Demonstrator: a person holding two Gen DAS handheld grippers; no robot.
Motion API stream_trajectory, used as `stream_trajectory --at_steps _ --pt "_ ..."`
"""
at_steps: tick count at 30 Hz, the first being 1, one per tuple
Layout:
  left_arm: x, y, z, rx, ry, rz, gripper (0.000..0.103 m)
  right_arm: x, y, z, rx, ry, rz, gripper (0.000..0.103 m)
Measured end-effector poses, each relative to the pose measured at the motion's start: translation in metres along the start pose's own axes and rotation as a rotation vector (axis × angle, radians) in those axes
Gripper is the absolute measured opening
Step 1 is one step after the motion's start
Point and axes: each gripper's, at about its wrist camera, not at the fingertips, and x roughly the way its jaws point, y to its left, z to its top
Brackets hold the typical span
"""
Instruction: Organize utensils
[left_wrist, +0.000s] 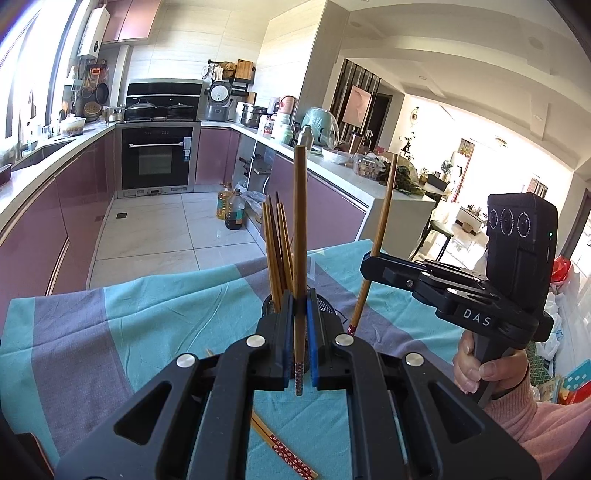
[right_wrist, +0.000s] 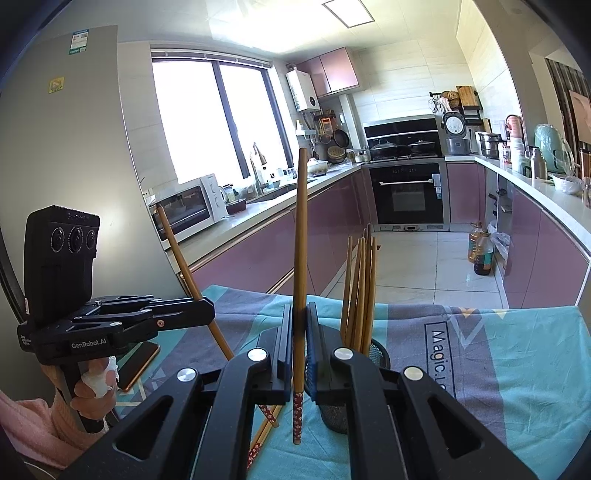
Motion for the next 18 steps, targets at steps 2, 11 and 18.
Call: stream_trajectory --at_steps 2,11,18 --pt "-0.001 -0.001 0.001 0.004 -0.007 -0.001 0.007 0.000 0.000 0.002 -0.005 -0.005 0.000 0.006" --pt "-0.007 -0.005 0.010 0.019 -0.045 -0.013 0.007 0.001 -0.003 0.016 -0.014 -0.030 0.001 0.006" --pt "-0.014 -0.013 0.014 0.039 -0.076 -0.019 0.007 0.002 -0.004 0.021 -0.020 -0.046 -0.003 0.006"
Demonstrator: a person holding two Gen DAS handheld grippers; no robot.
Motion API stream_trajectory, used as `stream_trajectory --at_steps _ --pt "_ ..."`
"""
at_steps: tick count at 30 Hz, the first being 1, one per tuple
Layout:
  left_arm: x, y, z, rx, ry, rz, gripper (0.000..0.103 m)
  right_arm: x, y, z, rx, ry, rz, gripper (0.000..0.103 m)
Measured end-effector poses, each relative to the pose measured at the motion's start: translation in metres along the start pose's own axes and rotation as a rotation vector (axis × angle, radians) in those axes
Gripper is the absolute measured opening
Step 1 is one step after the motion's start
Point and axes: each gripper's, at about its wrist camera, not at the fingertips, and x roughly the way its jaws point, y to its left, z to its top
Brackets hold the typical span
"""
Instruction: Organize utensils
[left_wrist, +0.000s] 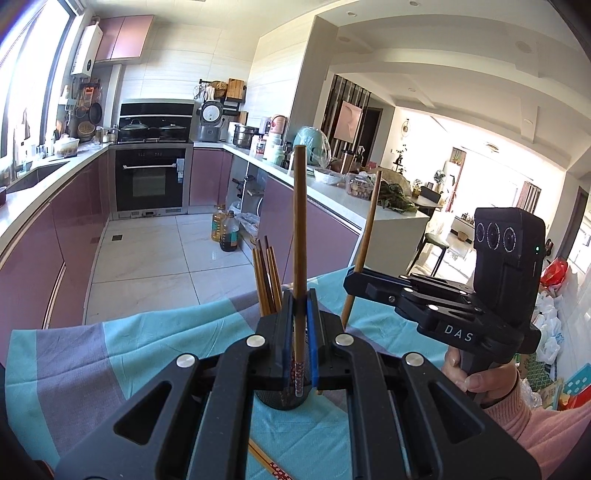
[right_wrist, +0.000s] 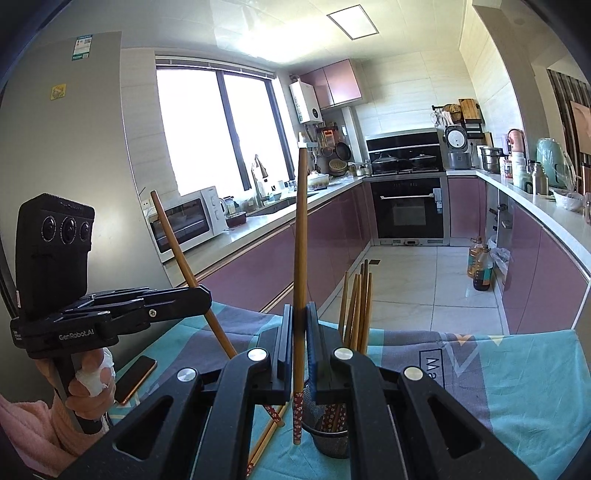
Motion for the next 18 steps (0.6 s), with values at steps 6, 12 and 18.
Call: stream_trajectory --at_steps 6,12,18 --pt "0.0006 -0.0072 -0.0002 0.009 -0.008 -0.004 0.007 0.0006 0.0000 0.0021 -0.001 -0.007 -0.005 0.006" --pt "0.0041 -0.0073 0.0002 0.011 -0.003 0.000 0.007 0.0055 -0.0011 0.0043 0.000 -0.006 -0.019 0.006" --pt "0.0091 -0.0082 0.0000 0.007 0.016 0.014 0.007 0.0101 -0.0058 0.0021 0.011 0.001 -0.032 0.006"
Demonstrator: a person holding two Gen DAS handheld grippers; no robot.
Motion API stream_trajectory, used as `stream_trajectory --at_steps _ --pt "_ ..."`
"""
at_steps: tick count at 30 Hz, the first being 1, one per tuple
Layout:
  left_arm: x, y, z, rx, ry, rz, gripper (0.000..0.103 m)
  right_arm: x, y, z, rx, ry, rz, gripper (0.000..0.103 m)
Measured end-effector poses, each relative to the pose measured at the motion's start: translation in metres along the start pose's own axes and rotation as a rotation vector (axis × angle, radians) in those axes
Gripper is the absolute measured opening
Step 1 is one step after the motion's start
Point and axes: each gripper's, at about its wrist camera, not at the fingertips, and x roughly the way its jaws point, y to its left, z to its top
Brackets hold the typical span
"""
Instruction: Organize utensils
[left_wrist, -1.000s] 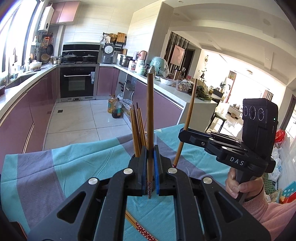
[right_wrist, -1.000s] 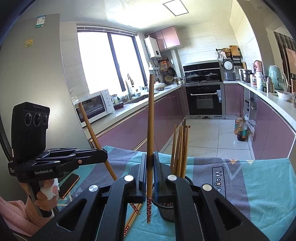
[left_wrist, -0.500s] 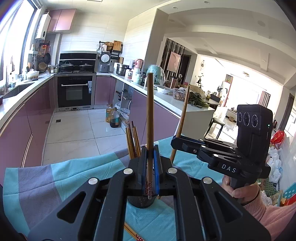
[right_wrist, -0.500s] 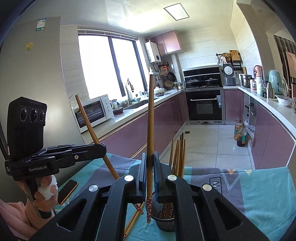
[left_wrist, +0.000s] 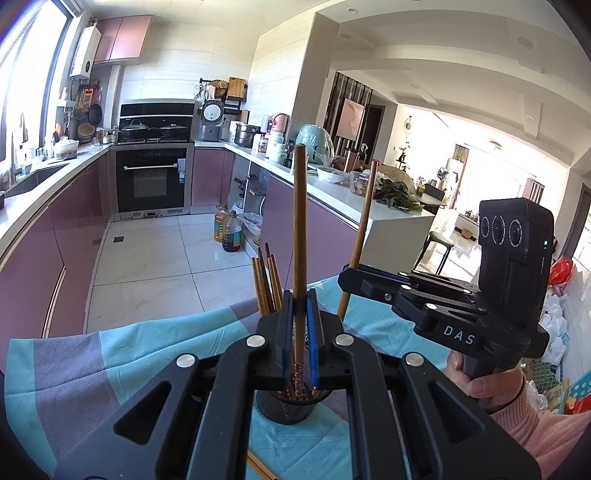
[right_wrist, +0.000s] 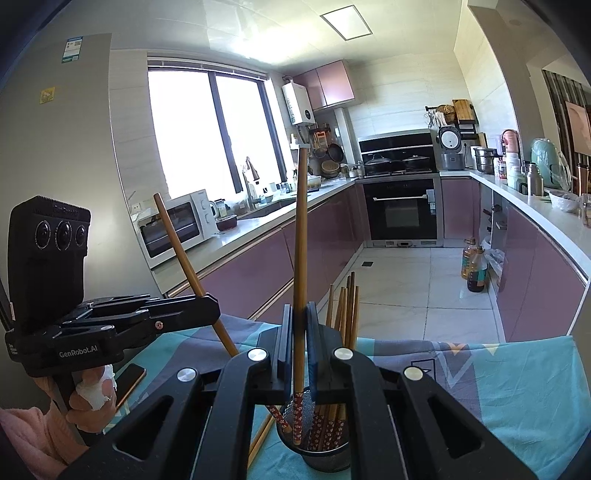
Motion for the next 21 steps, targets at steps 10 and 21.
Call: stream_trajectory --at_steps 10,21 --pt "0.004 -0.003 -0.003 -0.004 0.043 0.023 0.007 0.017 -0.009 -0.003 0.017 0.037 -0.016 0.006" --pt "0.011 -0.005 0.003 0.002 0.085 0.035 0.007 0.028 -0.016 -0.008 0.025 0.066 -0.038 0.006"
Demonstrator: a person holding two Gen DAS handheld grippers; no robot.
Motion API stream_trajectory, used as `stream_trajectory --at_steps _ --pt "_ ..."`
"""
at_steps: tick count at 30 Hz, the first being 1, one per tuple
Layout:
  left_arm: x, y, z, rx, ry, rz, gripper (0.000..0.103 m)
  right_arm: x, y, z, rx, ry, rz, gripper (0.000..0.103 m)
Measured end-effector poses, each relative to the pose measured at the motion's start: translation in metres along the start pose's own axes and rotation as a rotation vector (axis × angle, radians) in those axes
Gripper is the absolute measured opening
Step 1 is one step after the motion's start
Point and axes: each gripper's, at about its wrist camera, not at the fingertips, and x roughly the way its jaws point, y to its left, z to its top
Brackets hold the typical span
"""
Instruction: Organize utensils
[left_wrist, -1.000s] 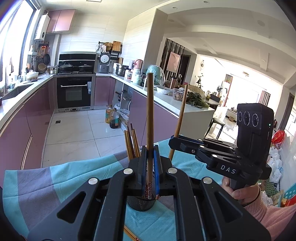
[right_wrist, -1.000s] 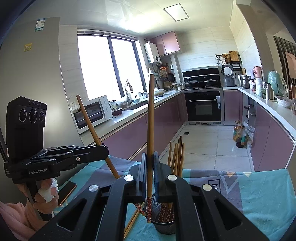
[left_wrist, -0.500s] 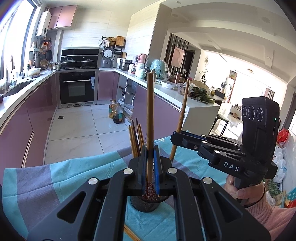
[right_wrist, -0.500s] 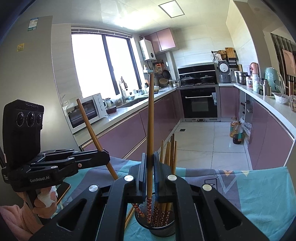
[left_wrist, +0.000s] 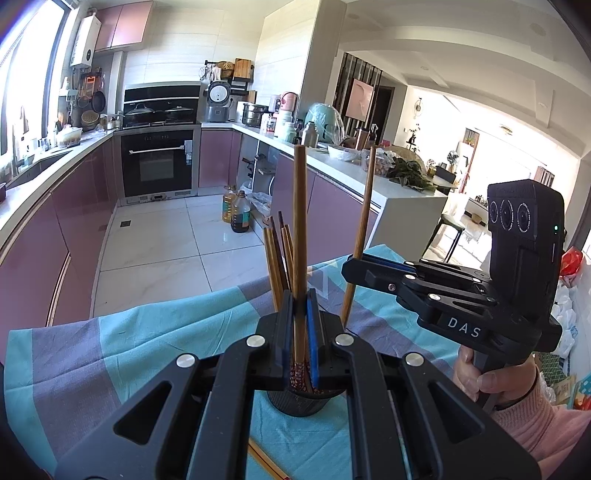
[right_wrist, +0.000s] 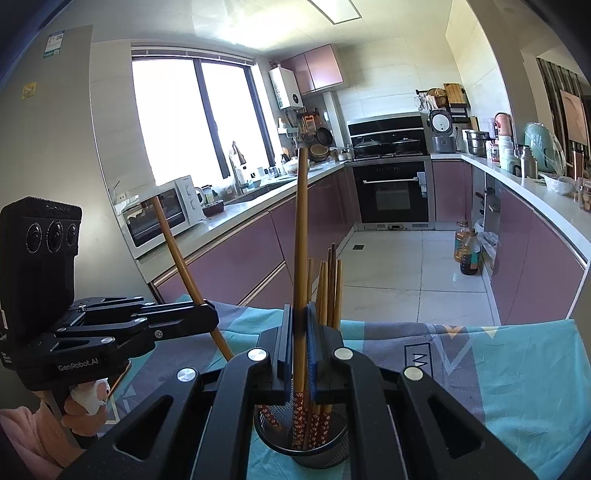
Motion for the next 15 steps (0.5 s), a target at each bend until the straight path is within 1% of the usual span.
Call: stream_trajectory --at_steps 6,7,15 --pt "0.005 -0.004 -0.001 0.017 0.035 0.011 0.007 0.008 -0.007 -0.005 0.016 0.022 -0.012 0.006" --pt "0.008 -0.003 0.004 0.018 0.040 0.010 0.007 0.009 -0.008 -0.006 0.018 0.025 -0.013 0.006" --pt "0.017 -0.008 0.008 0.037 0.080 0.012 0.007 0.016 -0.013 -0.017 0.024 0.062 -0.018 0.006"
